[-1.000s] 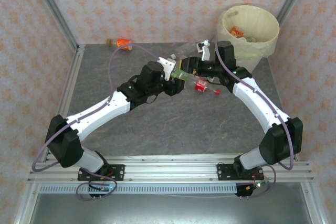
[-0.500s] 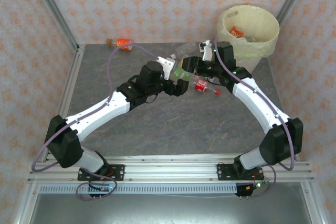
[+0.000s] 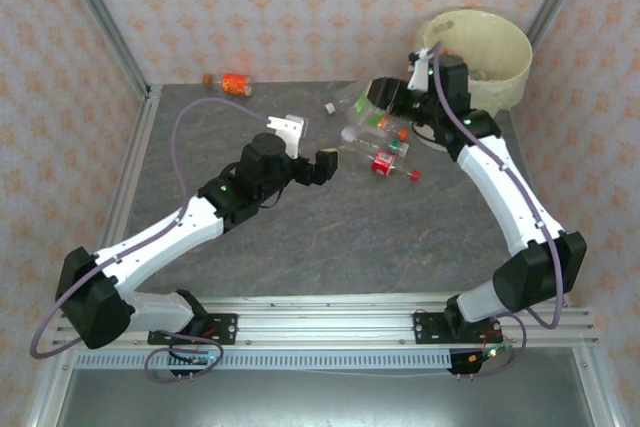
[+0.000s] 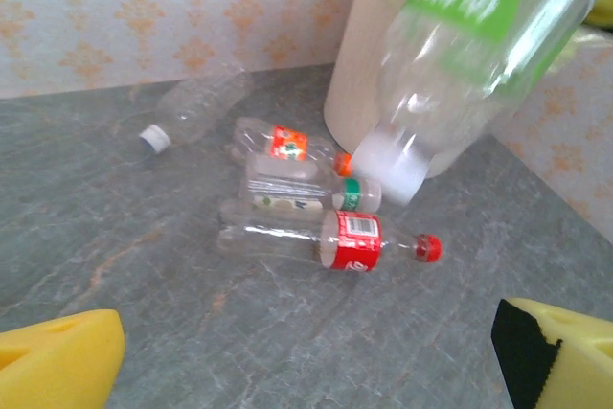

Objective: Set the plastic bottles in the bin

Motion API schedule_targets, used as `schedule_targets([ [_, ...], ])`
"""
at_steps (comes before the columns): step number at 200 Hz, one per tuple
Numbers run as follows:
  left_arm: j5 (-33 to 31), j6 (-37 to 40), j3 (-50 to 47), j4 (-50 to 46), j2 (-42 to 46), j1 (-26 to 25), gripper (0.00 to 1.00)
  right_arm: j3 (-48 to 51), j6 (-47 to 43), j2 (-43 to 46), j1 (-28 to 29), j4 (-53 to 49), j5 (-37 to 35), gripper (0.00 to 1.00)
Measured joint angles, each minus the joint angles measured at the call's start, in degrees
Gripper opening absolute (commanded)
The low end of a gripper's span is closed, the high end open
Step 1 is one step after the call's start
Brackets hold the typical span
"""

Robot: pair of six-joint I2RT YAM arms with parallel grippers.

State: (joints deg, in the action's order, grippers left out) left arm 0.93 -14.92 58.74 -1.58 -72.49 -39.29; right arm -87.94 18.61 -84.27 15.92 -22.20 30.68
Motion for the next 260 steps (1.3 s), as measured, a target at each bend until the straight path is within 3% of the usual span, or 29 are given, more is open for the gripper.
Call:
schedule_targets([
  [73,-6.2,-2.0,-4.4,-0.6,4.7,0.0,1.0,-10.6,0.9,-4.7,-8.9,2.7,-4.2,0.48],
  [147,-6.4,-3.1,-5.7,-1.7,5.6,0.0,1.0,-10.7,19.4,-10.1,-22.1,17.2,-8.2,0.5],
  [207,-6.4,-3.3,-5.7,-2.0,5.6,0.0,1.0,-12.6,28.0,-16.7,-27.4,20.5,-13.1,0.51],
  [260,-6.4,-4.2,-5.7,-2.0,5.6,0.0,1.0,-17.9,35.7,-24.3,-28.6,19.6,-16.8,0.55],
])
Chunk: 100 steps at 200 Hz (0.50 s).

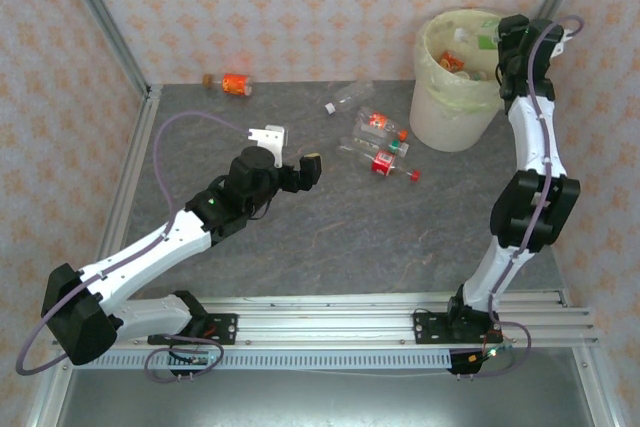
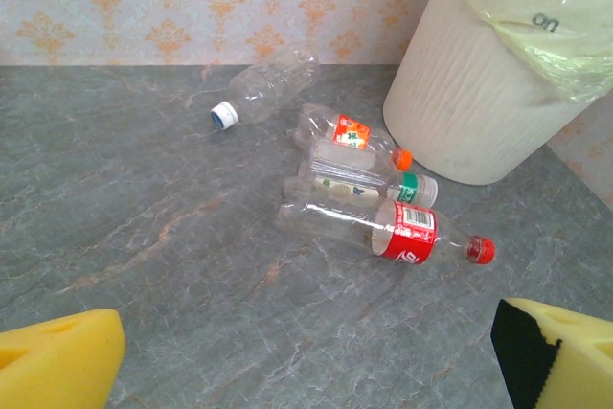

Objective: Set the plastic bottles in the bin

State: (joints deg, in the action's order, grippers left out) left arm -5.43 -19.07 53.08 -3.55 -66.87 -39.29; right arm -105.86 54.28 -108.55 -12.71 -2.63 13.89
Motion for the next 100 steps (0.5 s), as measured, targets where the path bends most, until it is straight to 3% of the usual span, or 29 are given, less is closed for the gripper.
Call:
schedule_targets([
  [65,-0.2,-0.6,-0.5,0.0,0.0,0.0,1.0,-4.9,10.7,-5.4,0.0,-4.7,-2.3,0.84],
  [100,-0.9,-0.6,-0.9,0.0,0.0,0.0,1.0,-4.9,11.3,-4.8,0.0,-6.2,-4.3,0.88],
])
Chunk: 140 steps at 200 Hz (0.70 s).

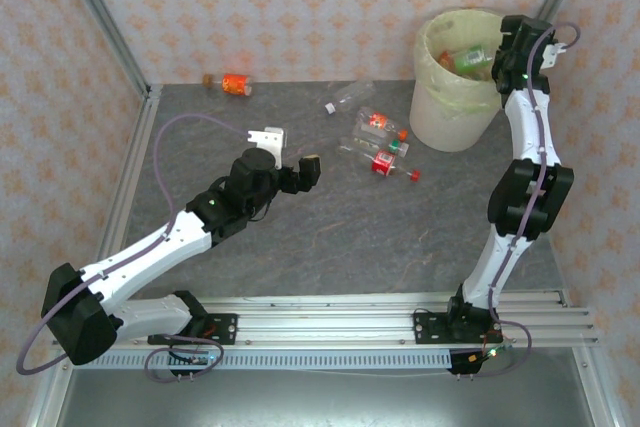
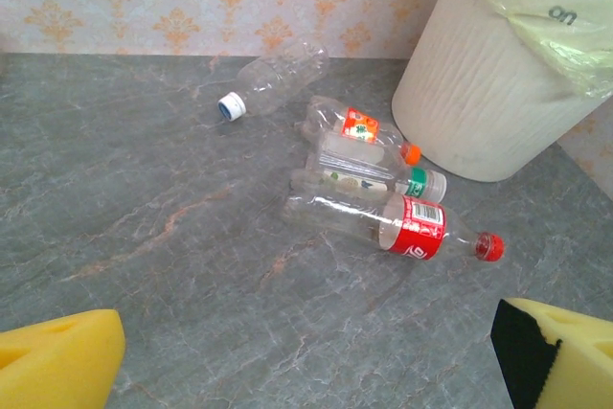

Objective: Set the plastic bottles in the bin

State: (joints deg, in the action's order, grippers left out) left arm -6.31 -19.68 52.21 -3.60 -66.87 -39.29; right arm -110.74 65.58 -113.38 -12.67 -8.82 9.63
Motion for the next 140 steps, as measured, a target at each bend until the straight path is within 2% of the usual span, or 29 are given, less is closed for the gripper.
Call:
schedule_targets([
  [74,-0.2,-0.1,-0.3,0.0,0.0,0.0,1.0,2.9,-1.4,6.3,0.1,-0.8,-3.9,0.89],
  [140,-3.7,-1.5,-1.0,-0.1,0.0,0.0,1.0,3.3,-5.2,7.5,0.1,0.2,-0.7,0.89],
])
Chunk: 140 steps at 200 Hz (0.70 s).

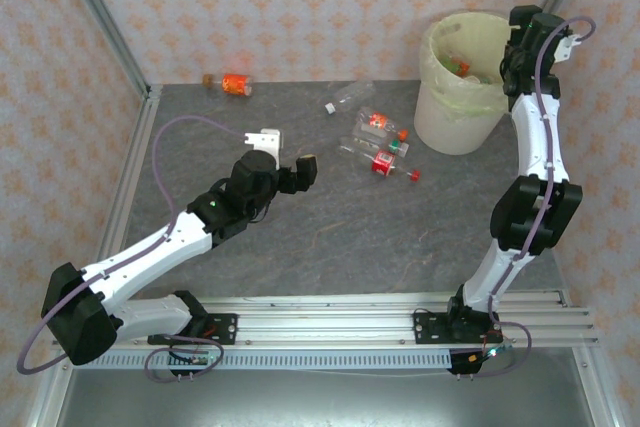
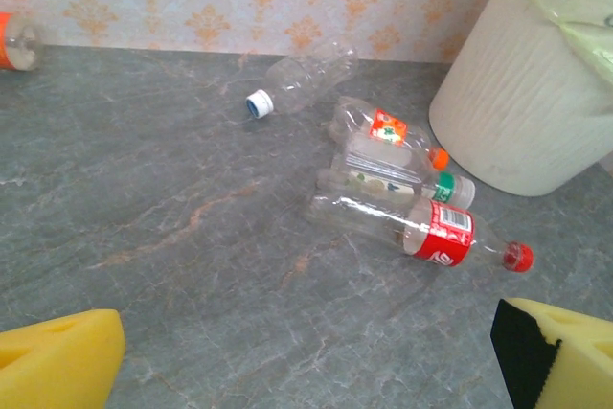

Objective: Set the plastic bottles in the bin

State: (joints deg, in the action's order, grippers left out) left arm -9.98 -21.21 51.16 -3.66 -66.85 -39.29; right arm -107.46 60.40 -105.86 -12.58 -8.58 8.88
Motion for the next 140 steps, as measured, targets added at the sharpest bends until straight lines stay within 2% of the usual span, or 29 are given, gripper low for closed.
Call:
schedule_targets([
  [36,-2.7,-1.3,0.0,0.0,0.0,0.0,1.0,1.0,-5.7,1.9,0.7,-0.5,1.5,0.89],
  [78,-6.1,-3.4,0.0,-0.1,0.0,0.0,1.0,1.9,-17.2,7.6,4.1,-1.5,3.2,0.9],
  [140,-11.3,-9.6,0.0,-2.6,-1.3,1.7,1.0,8.1,-37.0,15.0,11.3,-1.3,14.6,0.91],
])
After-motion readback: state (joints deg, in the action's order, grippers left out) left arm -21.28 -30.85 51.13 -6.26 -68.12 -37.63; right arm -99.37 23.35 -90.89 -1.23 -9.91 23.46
